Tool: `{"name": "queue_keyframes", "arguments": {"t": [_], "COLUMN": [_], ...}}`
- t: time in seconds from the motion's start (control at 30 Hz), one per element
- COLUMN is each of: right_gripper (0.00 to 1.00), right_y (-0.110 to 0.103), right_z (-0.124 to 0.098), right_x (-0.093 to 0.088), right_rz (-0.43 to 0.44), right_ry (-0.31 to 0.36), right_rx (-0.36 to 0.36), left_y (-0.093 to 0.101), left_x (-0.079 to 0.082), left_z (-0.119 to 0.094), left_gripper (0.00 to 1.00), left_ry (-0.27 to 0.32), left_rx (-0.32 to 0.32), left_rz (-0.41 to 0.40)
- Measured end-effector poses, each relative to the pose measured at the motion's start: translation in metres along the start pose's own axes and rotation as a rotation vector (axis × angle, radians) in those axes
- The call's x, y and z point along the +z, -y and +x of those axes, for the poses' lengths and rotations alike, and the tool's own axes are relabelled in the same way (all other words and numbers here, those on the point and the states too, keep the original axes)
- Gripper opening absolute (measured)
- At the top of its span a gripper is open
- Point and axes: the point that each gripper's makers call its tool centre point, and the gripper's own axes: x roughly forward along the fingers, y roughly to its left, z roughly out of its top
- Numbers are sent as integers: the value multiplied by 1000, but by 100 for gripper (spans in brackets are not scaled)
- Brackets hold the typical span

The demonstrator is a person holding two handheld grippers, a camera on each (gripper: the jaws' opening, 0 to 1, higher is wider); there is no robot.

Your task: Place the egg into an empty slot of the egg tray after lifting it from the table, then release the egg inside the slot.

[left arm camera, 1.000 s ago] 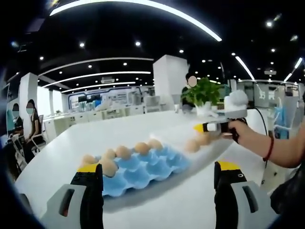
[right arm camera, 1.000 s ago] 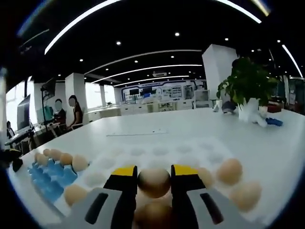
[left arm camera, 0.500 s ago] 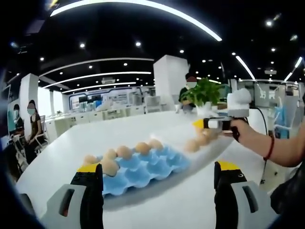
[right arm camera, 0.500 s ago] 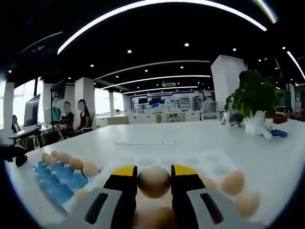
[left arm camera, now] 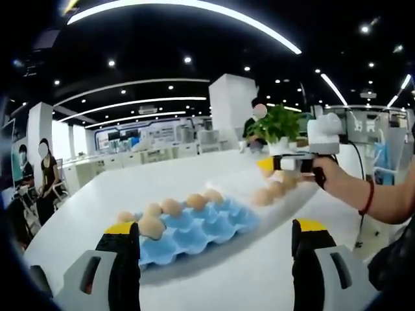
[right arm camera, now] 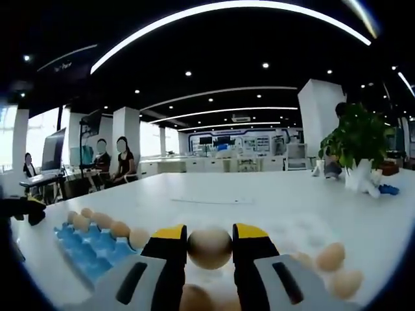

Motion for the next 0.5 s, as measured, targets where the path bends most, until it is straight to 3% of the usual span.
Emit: {"name": "queue_keyframes", "arguments": {"t": [0.5], "right_gripper": [28], "right_y": [-43], "right_z": [10], "right_x": [0], "right_rz": [-6], "right_ry": [-15], "right_rx": [130], "left_y": [1], "left_x": [-2], "left_z": [-3], "left_gripper": [100], "left_ry": [-10], "left_rx": [0], "left_rz": [2]}}
